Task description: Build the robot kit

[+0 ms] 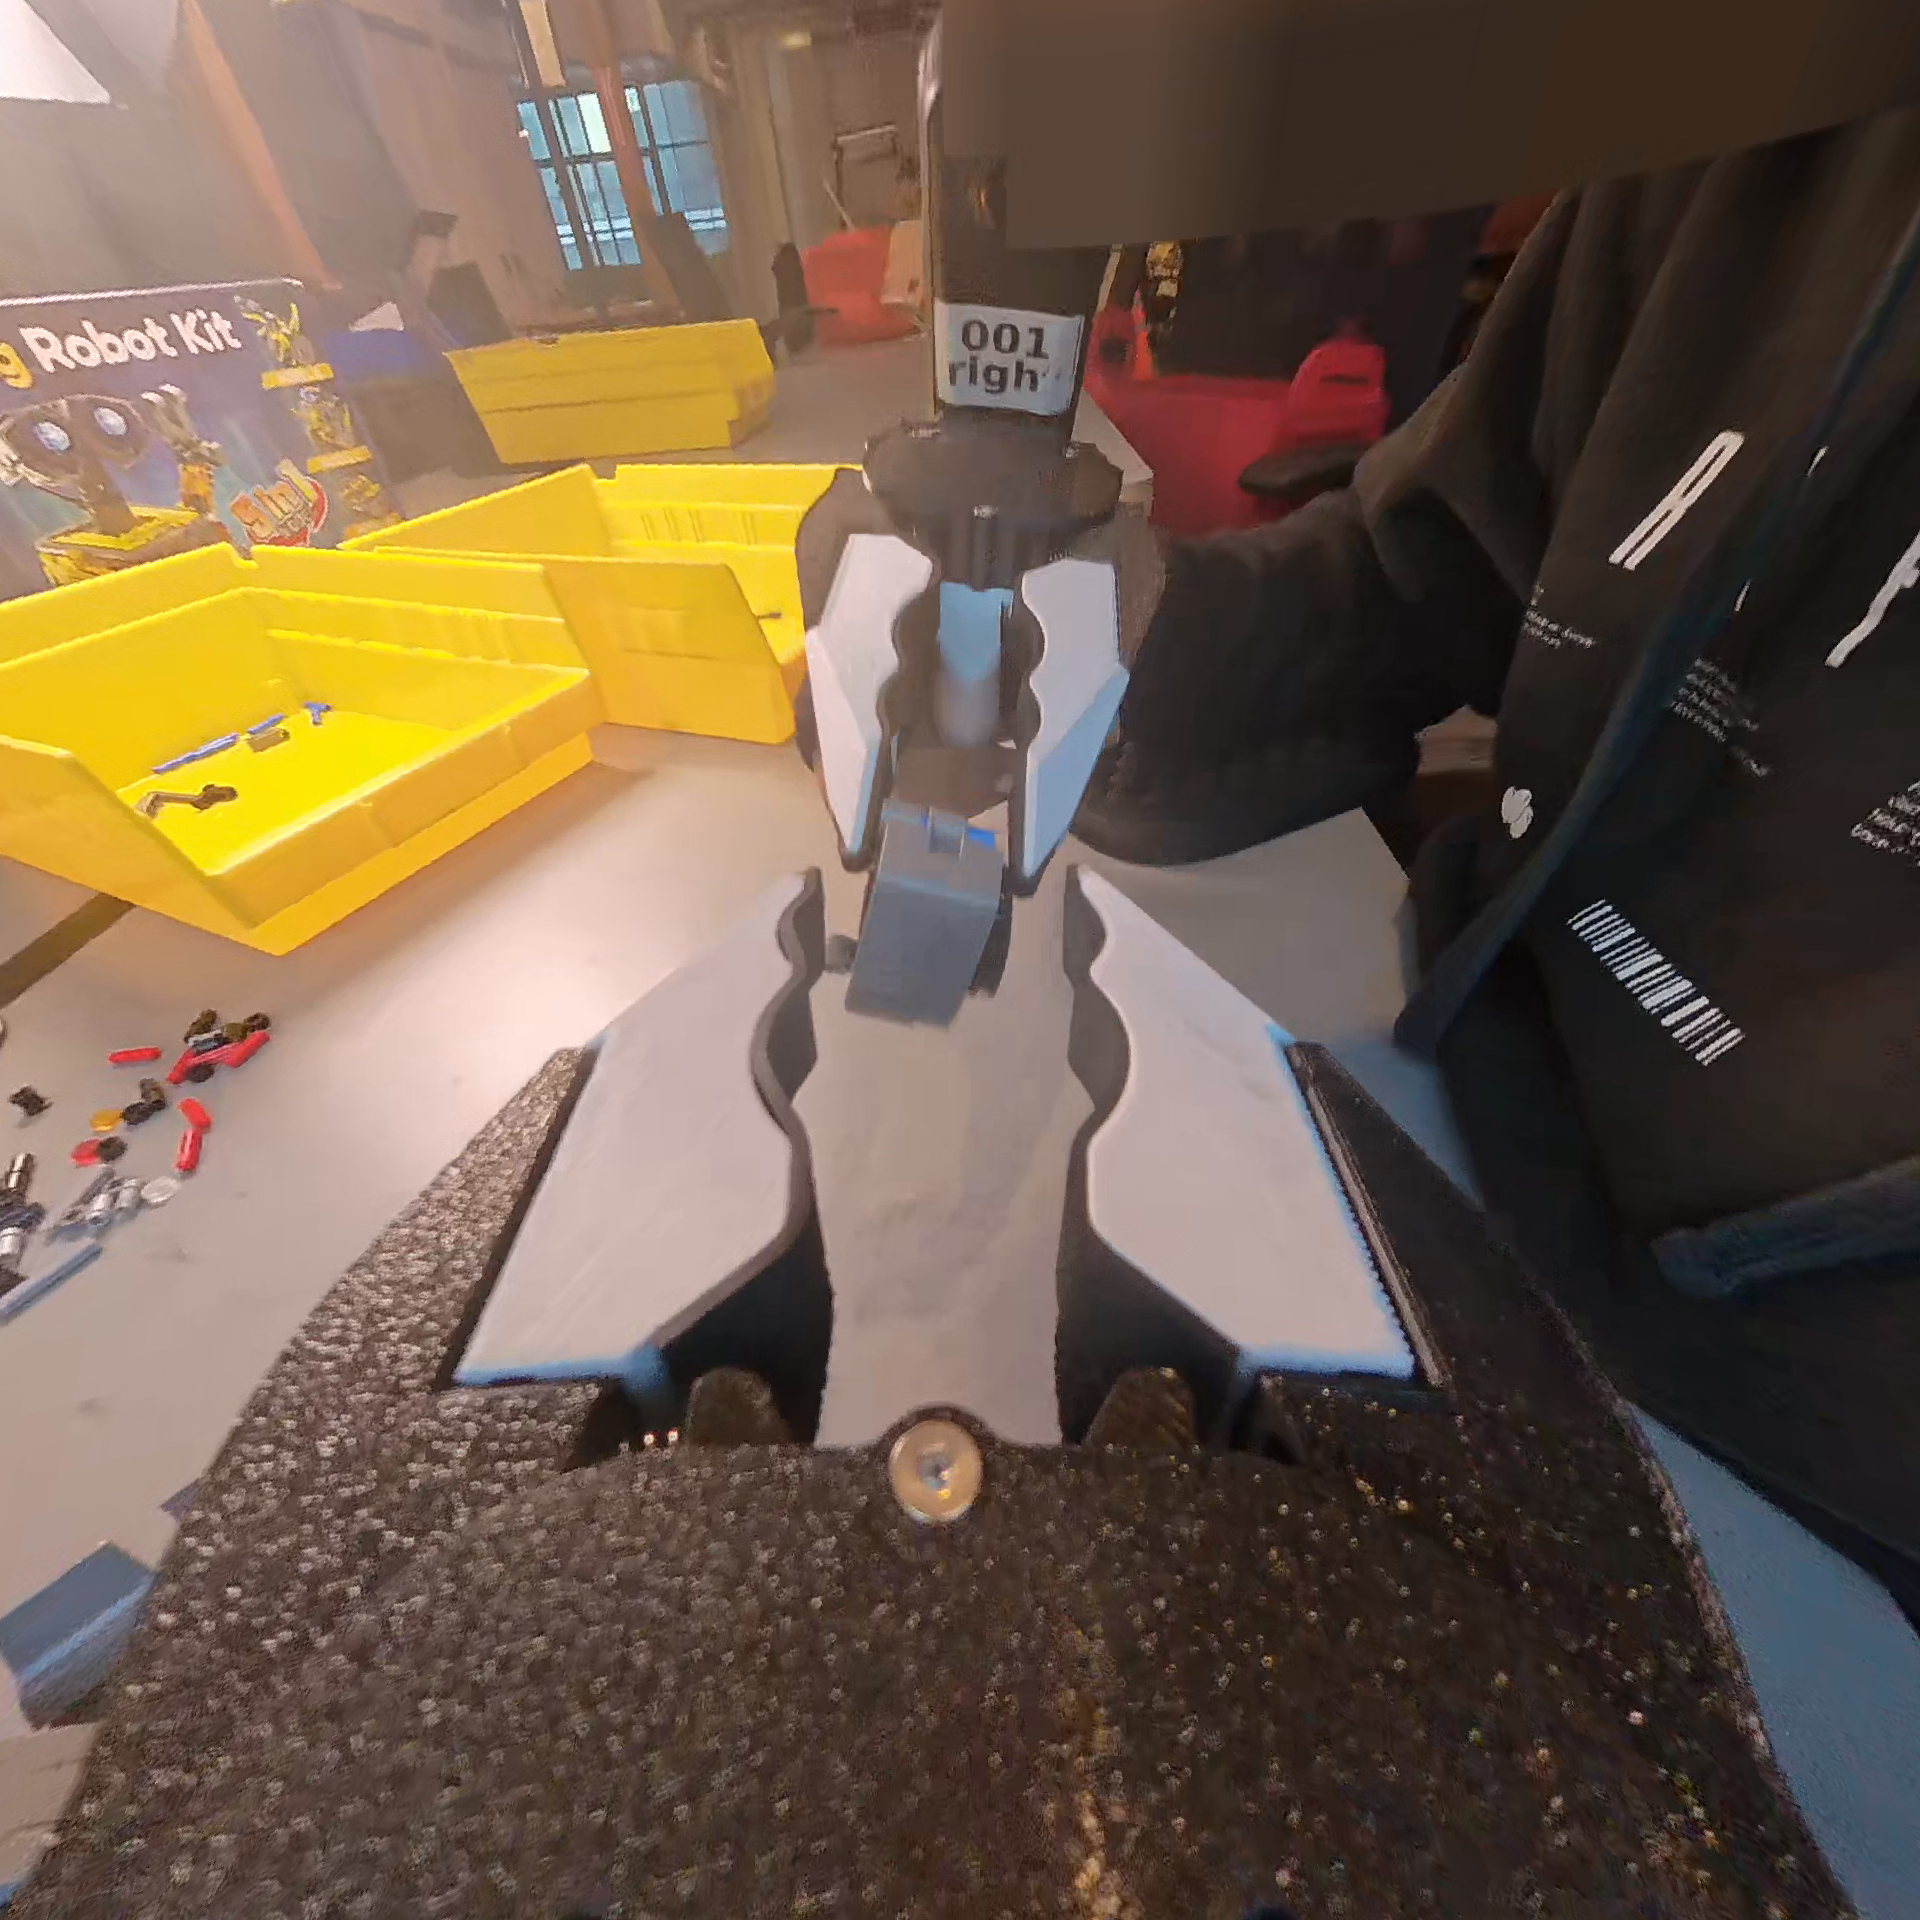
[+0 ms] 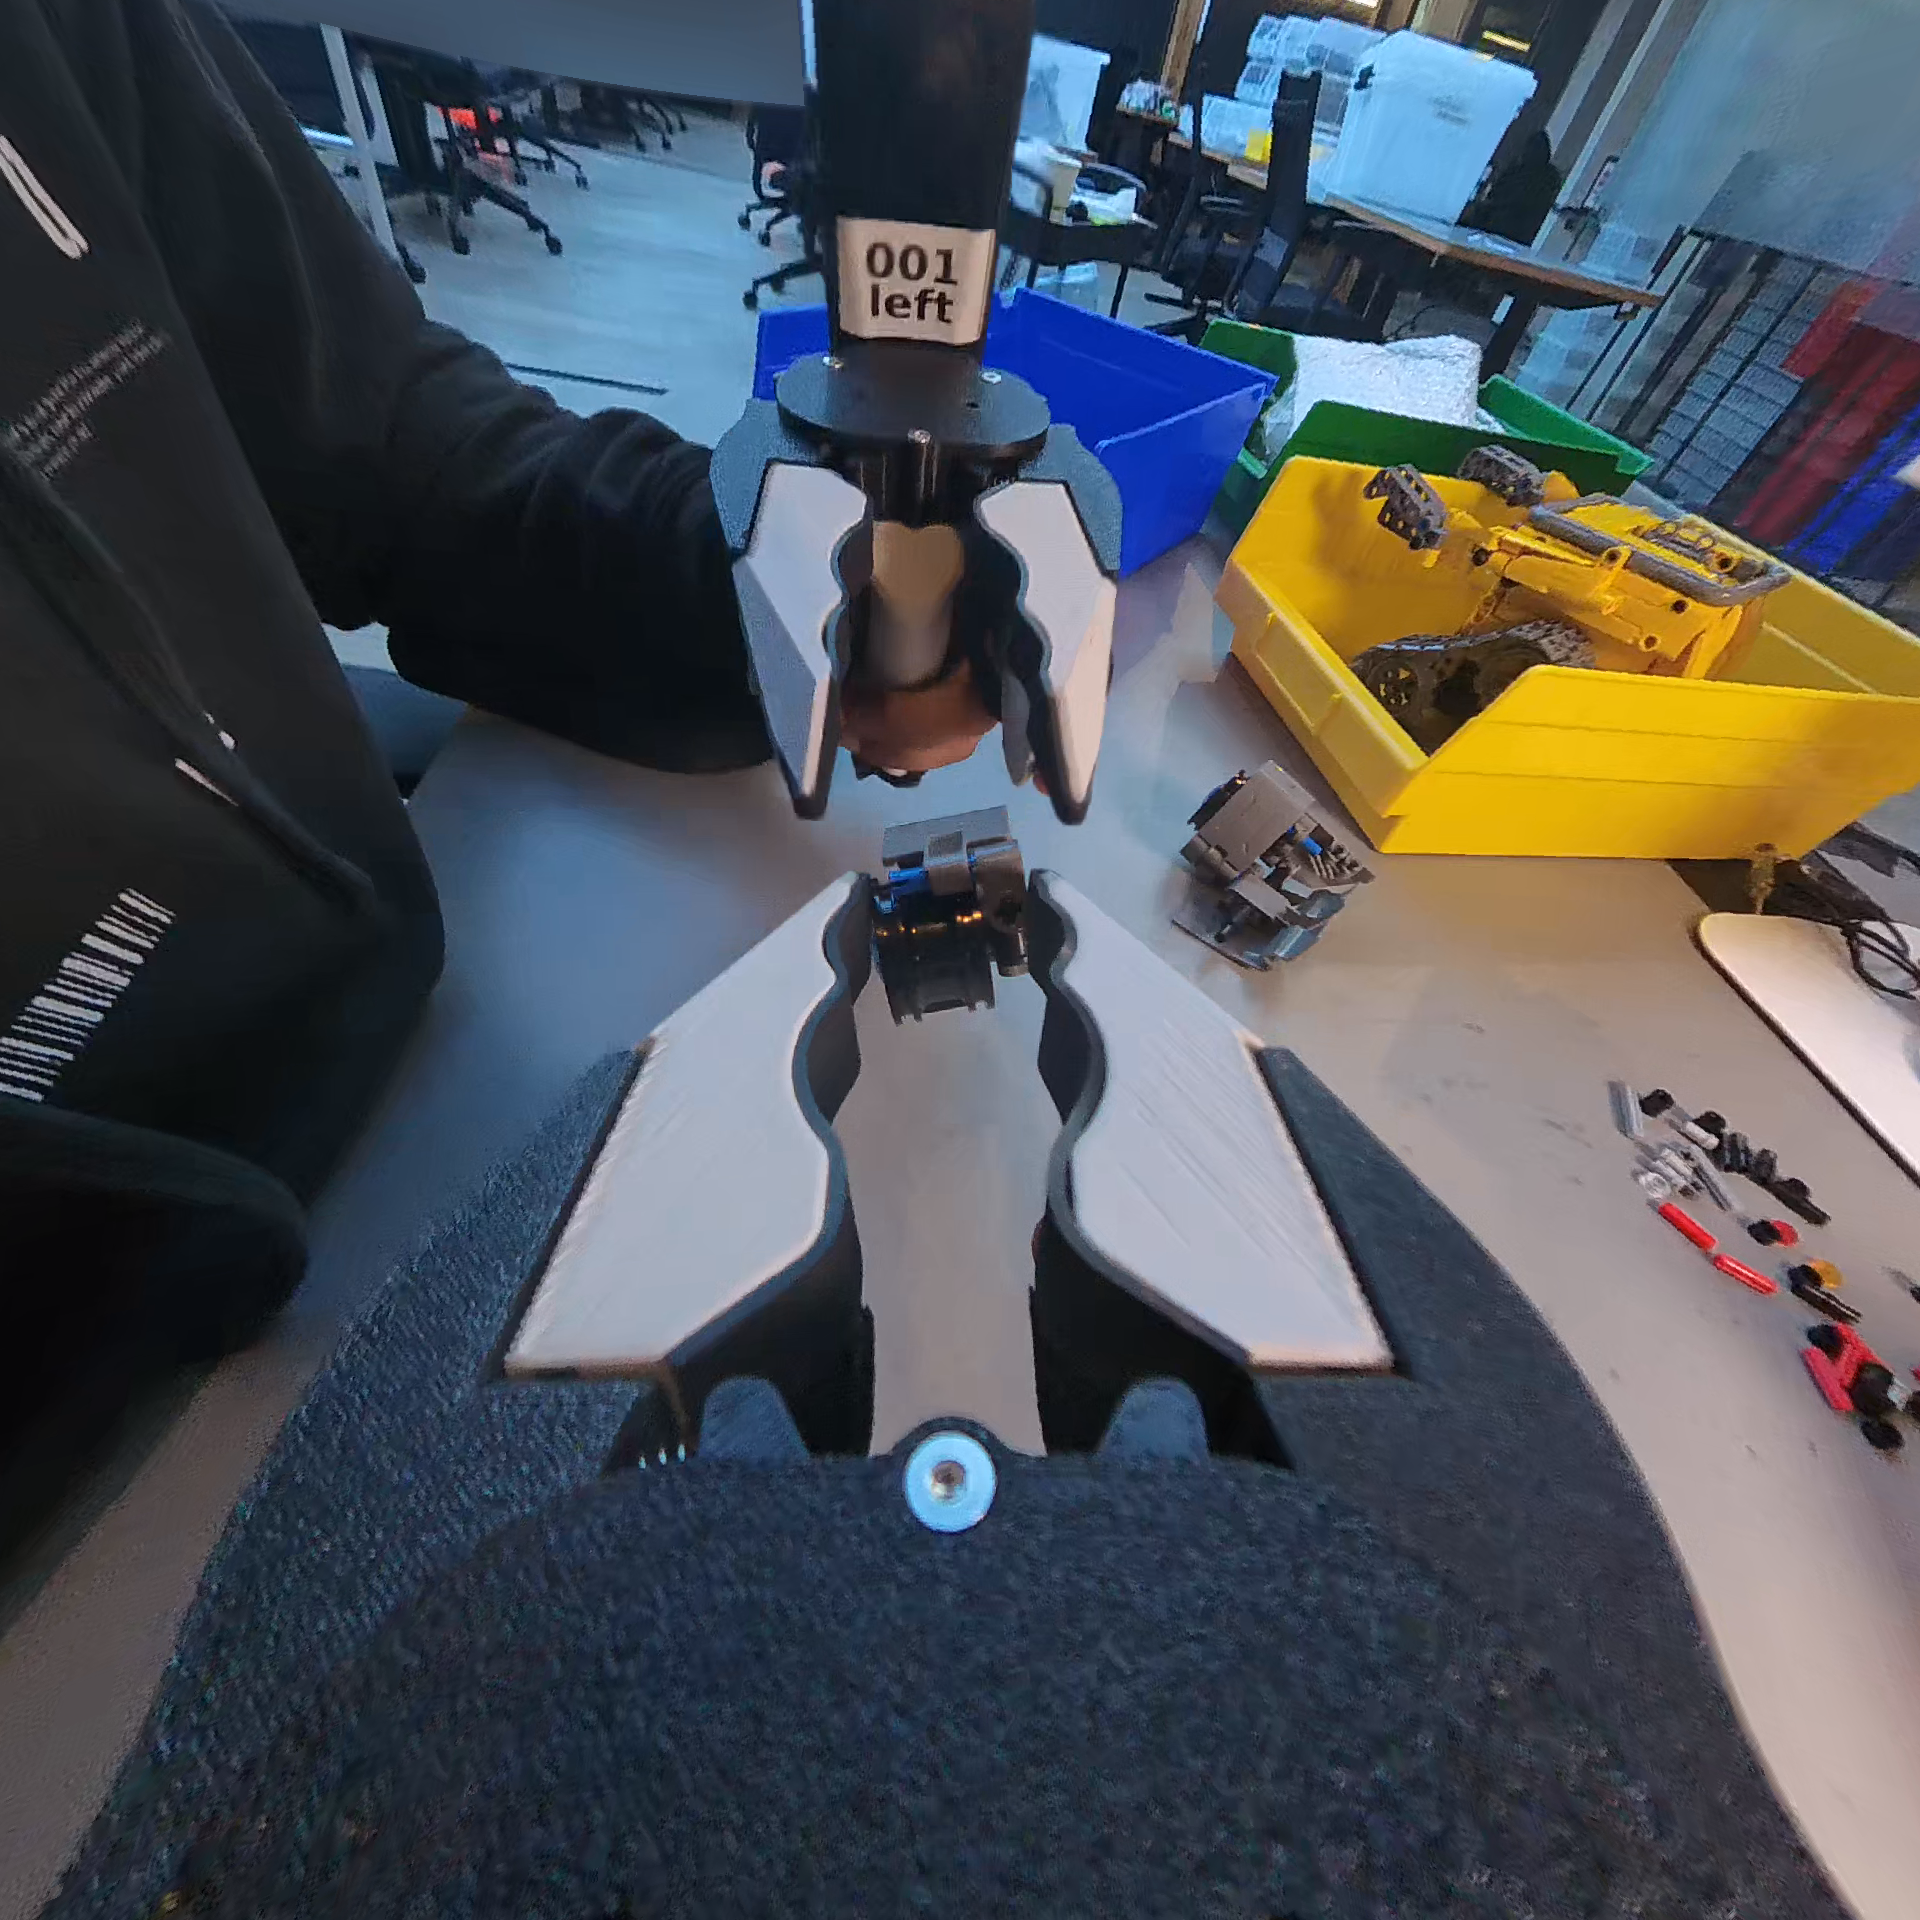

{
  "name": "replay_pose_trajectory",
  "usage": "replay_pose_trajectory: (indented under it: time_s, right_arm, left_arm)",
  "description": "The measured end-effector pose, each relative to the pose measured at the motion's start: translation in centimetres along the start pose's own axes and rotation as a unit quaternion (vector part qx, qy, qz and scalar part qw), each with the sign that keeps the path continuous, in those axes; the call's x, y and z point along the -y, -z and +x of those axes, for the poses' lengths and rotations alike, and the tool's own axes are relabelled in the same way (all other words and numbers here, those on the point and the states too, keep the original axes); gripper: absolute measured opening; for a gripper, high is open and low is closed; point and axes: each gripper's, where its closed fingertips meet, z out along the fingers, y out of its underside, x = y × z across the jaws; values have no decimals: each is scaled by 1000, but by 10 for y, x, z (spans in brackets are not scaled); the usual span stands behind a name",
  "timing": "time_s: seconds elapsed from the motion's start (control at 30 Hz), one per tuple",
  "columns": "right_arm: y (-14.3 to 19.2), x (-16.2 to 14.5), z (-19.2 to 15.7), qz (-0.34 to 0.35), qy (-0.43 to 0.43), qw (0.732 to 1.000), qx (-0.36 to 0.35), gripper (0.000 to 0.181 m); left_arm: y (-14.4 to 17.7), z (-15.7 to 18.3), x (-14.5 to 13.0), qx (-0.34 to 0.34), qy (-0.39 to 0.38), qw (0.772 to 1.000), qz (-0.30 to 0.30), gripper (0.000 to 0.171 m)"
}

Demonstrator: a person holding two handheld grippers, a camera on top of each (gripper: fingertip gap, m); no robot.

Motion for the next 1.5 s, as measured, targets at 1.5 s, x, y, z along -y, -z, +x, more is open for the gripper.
replay_pose_trajectory:
  time_s: [1.5]
  right_arm:
    - [9,41,1,108,17,993,-43,29]
  left_arm:
    - [-2,1,34,-87,249,955,138,25]
